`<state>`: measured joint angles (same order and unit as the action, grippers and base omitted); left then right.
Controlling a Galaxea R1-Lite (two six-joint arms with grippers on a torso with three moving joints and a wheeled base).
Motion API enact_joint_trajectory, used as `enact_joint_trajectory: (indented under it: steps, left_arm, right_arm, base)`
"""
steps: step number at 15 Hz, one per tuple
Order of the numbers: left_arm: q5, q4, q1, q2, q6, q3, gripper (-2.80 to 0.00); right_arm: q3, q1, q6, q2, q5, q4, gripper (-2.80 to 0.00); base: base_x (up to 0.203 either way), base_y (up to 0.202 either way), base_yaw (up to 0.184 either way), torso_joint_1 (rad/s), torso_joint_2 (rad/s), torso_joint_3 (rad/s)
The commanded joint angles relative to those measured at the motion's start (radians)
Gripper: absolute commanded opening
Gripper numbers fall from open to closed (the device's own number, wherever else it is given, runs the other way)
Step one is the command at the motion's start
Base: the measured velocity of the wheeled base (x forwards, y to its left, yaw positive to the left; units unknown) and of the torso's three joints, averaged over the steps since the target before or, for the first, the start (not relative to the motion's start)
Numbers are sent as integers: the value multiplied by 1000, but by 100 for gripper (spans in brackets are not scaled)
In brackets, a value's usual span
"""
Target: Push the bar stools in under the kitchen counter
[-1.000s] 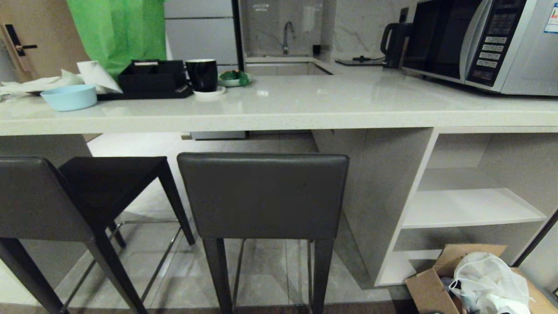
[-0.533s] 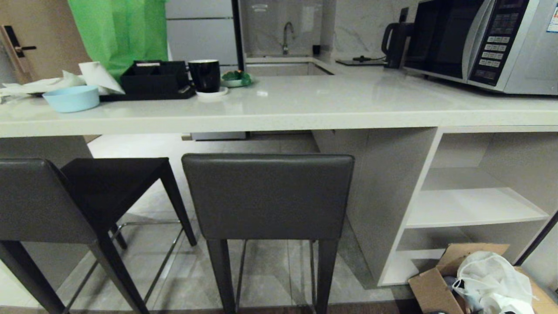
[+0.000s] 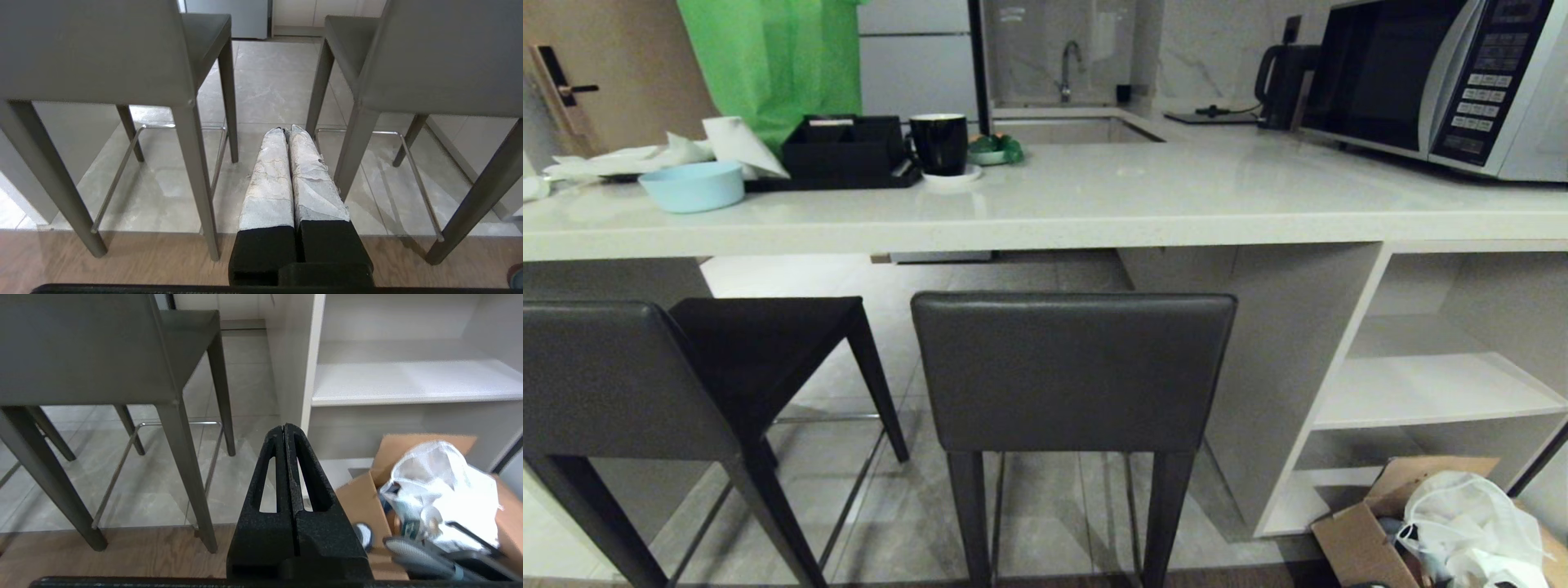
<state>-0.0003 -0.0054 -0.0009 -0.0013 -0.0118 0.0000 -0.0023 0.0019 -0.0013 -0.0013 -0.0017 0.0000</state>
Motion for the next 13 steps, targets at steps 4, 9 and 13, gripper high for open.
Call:
enact_joint_trajectory:
  steps: [4, 9, 13]
  left_arm:
    - [0, -1, -1, 1, 0, 2, -280]
    - [0, -1, -1, 1, 0, 2, -280]
    - [-1, -1, 1, 0, 1, 0, -280]
  right_arm:
    - [1, 0, 0, 1, 2, -2, -280]
    - [0, 0, 0, 1, 1, -1, -280]
    - [-1, 0, 0, 1, 0, -1, -280]
  base:
    - [0, 0, 0, 79, -225, -152]
    - [0, 0, 0, 7, -20, -12]
    - [0, 0, 0, 0, 0, 0]
